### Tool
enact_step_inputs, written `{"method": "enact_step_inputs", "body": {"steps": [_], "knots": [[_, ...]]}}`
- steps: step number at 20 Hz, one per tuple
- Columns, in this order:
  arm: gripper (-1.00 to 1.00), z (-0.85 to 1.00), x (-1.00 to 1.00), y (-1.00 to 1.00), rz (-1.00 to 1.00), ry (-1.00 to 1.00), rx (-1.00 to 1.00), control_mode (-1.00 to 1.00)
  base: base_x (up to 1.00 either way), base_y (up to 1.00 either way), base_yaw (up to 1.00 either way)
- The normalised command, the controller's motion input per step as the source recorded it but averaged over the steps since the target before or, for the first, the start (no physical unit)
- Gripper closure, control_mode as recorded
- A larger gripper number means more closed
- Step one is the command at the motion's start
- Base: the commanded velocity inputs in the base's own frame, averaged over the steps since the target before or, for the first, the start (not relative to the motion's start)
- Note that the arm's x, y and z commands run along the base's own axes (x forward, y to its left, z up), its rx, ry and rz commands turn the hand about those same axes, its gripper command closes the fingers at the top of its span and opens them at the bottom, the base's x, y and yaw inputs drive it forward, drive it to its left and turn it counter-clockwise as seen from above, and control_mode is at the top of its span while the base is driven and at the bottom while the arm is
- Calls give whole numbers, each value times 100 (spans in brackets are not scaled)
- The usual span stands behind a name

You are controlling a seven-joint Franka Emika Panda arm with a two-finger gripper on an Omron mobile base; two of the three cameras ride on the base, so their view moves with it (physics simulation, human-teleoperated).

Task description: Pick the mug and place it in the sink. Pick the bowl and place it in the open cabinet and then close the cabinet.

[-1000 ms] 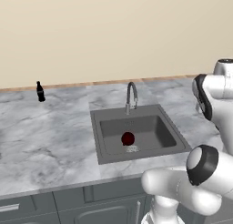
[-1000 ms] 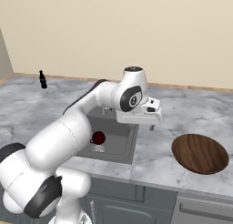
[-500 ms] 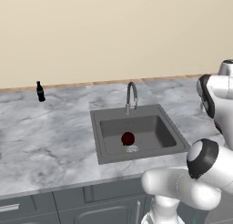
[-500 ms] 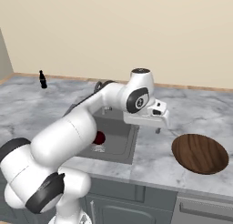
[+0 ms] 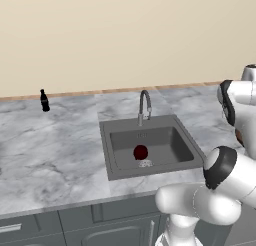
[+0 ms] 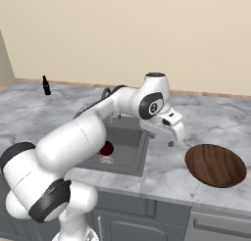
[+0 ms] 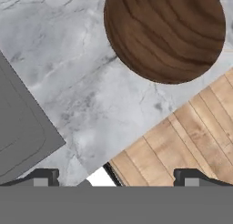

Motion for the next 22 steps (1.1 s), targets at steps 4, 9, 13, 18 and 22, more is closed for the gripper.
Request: {"method": "enact_step_inputs", "body": {"steps": [4,9,13,18,22], "knots": [[-100,-2,-1,0,-59,-1,0,-100,0,0,0],[-100,-2,0,0,-58,-6,0,-100,0,0,0],[-100,0,0,0,-54,-22,0,-100,0,0,0],[-100,-1,0,0,-50,-28,0,-100,0,0,0],[-100,-18,-7,-6,-49,-25,0,-100,0,0,0]]}}
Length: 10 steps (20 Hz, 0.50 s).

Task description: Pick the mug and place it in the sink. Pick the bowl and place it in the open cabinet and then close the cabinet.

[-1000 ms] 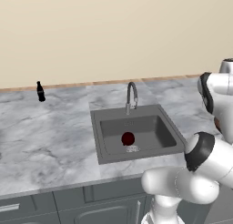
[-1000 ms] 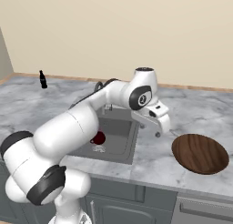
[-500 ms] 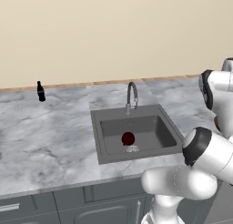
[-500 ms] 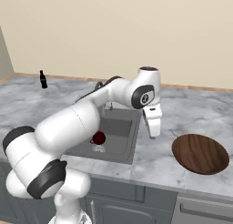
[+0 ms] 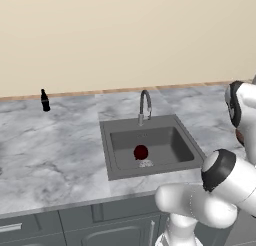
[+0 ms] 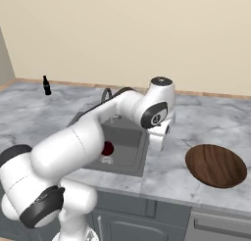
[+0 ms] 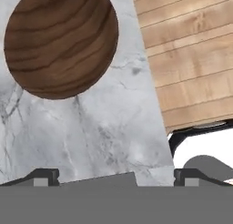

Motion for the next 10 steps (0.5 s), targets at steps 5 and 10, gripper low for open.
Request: {"method": "enact_step_inputs", "body": {"steps": [5,10], "knots": [[-100,-17,-7,-8,-51,-9,0,-100,0,0,0],[-100,-1,-13,0,-61,0,0,-100,0,0,0]]}}
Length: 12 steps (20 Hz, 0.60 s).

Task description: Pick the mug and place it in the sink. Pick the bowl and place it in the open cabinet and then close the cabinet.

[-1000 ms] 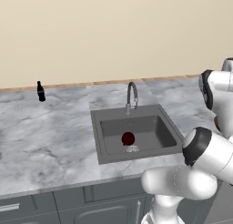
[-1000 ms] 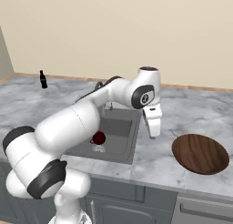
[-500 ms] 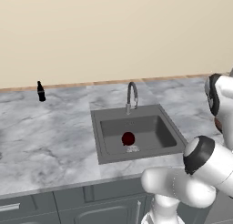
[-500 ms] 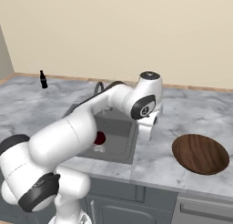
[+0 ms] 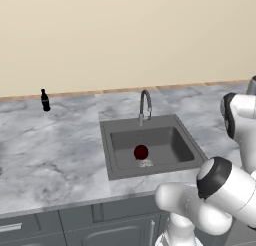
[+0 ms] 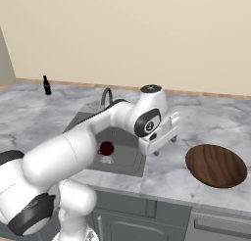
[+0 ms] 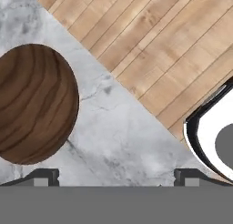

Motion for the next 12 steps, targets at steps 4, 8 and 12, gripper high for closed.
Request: {"method": "enact_step_inputs", "body": {"steps": [4,8,12], "knots": [[-100,-1,-1,-9,-45,0,0,-100,0,0,0],[-100,-11,0,-25,-18,0,1,-100,0,0,0],[-100,-17,0,-35,-2,0,2,-100,0,0,0]]}}
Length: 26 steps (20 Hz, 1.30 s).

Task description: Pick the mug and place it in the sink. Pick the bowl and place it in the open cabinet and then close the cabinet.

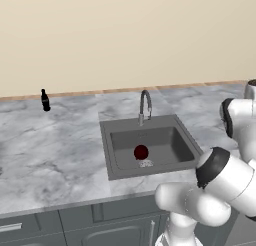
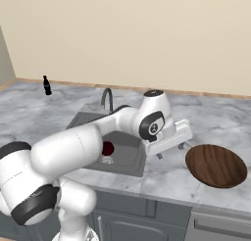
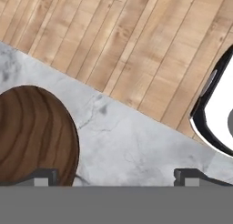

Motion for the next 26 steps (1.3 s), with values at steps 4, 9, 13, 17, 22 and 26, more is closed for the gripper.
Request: {"method": "enact_step_inputs", "body": {"steps": [4,9,13,17,22,26], "knots": [[-100,-18,0,-29,0,0,0,-100,0,0,0],[-100,-21,0,-9,0,0,0,-100,0,0,0],[-100,-31,0,-18,0,0,0,-100,0,0,0],[-100,-32,0,-23,0,0,1,-100,0,0,0],[-100,-29,0,-16,0,0,1,-100,0,0,0],[-100,-27,18,-1,0,0,0,-100,0,0,0]]}}
